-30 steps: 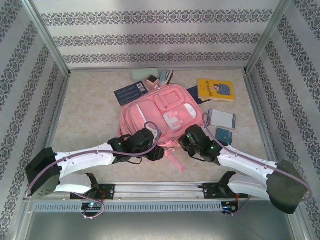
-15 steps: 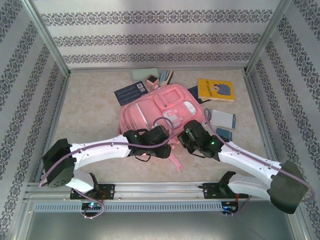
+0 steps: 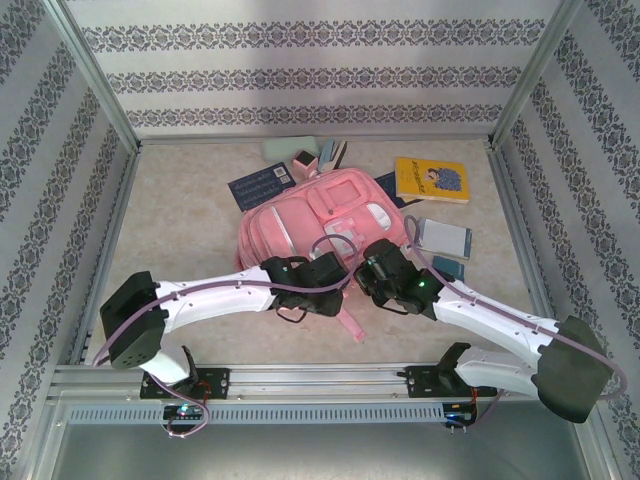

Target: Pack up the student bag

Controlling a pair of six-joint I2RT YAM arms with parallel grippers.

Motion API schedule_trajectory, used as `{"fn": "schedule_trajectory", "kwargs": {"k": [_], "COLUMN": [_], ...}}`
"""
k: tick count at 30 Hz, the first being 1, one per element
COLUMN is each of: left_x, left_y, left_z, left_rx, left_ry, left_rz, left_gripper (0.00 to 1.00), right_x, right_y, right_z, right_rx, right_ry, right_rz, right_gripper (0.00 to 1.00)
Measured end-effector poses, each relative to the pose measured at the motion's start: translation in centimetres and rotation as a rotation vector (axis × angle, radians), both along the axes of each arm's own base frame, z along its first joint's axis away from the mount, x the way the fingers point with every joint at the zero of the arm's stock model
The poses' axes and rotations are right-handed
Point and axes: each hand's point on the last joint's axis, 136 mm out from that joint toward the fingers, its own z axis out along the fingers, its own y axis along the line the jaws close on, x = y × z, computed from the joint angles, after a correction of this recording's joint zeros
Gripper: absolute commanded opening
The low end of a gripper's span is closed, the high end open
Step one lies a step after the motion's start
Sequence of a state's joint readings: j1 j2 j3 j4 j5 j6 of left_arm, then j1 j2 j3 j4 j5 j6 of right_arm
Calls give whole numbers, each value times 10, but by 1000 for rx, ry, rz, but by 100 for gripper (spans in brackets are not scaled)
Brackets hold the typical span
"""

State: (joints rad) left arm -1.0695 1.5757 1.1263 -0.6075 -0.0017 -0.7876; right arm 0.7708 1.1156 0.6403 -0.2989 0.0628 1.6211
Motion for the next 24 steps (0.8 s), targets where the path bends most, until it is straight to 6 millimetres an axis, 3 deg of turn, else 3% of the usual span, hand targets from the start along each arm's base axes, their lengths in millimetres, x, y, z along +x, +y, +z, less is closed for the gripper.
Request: {"fn": "schedule_trajectory", "kwargs": {"k": [9, 16, 20, 24], "left_x": [0, -1, -1, -1], "left_y": [4, 8, 9, 9], "left_z": [-11, -12, -12, -12], "left_rx": [101, 133, 139, 146], "left_ry": [-18, -30, -33, -37], "left_rz": [-9, -23, -30, -43], "left_gripper": [16, 7, 8, 18], "right_x": [-1, 0, 1, 2], "right_y": [1, 3, 4, 5], "right_z": [-2, -2, -4, -4], "right_rx": [0, 1, 0, 4], "right_ry": [6, 5, 6, 5], "right_rz": [-1, 0, 1, 2], "right_gripper": [0, 0, 0, 0]}}
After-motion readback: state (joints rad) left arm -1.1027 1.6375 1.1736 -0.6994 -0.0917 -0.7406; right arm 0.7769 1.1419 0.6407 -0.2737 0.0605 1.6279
